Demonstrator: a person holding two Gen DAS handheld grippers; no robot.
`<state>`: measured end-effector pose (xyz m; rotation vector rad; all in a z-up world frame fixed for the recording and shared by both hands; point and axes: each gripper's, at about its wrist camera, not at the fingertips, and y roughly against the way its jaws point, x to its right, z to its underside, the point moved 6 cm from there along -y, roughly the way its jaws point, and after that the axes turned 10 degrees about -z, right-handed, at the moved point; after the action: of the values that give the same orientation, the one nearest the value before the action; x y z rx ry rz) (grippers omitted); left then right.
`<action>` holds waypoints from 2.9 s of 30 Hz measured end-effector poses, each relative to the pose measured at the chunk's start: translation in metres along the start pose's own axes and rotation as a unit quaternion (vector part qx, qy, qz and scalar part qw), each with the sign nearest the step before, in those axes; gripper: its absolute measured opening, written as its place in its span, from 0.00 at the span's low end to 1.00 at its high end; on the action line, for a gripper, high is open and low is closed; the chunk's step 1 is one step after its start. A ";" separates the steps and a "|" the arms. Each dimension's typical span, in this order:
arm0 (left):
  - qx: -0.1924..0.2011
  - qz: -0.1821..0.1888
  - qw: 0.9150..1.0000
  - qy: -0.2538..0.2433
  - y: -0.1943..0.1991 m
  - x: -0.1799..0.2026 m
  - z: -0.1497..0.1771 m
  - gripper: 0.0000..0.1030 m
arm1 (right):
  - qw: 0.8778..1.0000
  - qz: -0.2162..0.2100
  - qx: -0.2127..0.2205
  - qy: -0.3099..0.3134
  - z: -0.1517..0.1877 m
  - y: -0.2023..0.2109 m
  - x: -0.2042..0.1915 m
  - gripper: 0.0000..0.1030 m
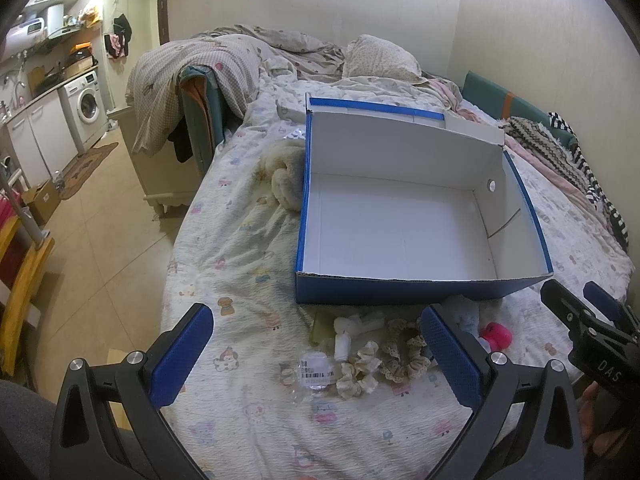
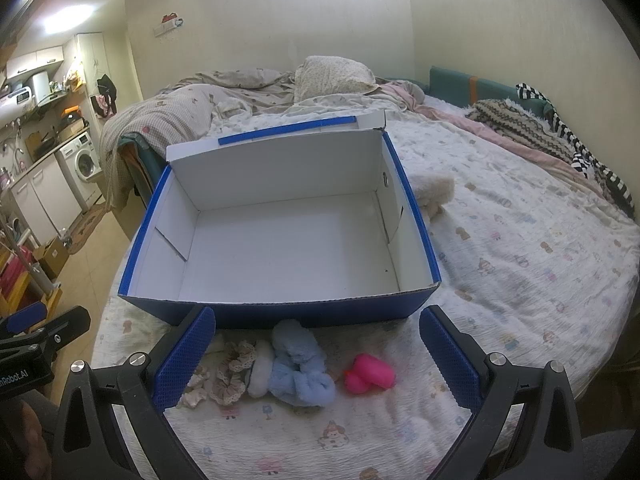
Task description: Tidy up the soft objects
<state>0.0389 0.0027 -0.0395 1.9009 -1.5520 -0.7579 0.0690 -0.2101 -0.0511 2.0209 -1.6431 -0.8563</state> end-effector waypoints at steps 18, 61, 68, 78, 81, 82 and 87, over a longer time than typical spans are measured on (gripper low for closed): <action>-0.006 -0.002 1.000 0.003 -0.003 -0.005 0.004 1.00 | 1.000 -0.003 -0.001 -0.005 0.001 0.000 0.000 1.00; -0.222 0.069 0.971 0.049 -0.078 0.001 0.043 0.06 | 0.991 -0.046 -0.066 -0.108 0.016 -0.011 0.030 1.00; -0.205 0.088 0.974 0.044 -0.069 -0.016 0.035 0.05 | 0.979 -0.065 -0.102 -0.161 0.025 -0.028 0.044 0.97; -0.231 0.137 0.962 0.042 -0.064 -0.009 0.045 0.05 | 0.939 -0.097 -0.209 -0.255 0.062 -0.077 0.053 0.77; -0.233 0.131 0.963 0.036 -0.067 -0.007 0.049 0.05 | 0.931 -0.097 -0.229 -0.266 0.072 -0.091 0.051 0.77; -0.232 0.133 0.963 0.033 -0.066 -0.005 0.048 0.05 | 0.928 -0.097 -0.237 -0.269 0.077 -0.096 0.049 0.77; -0.242 0.157 0.957 0.025 -0.065 0.006 0.052 0.05 | 0.921 -0.106 -0.263 -0.269 0.088 -0.117 0.038 0.51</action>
<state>0.0453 0.0039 -0.1227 1.2739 -1.4282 -0.8434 0.0991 -0.2136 -0.1995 1.6729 -1.2346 -1.8388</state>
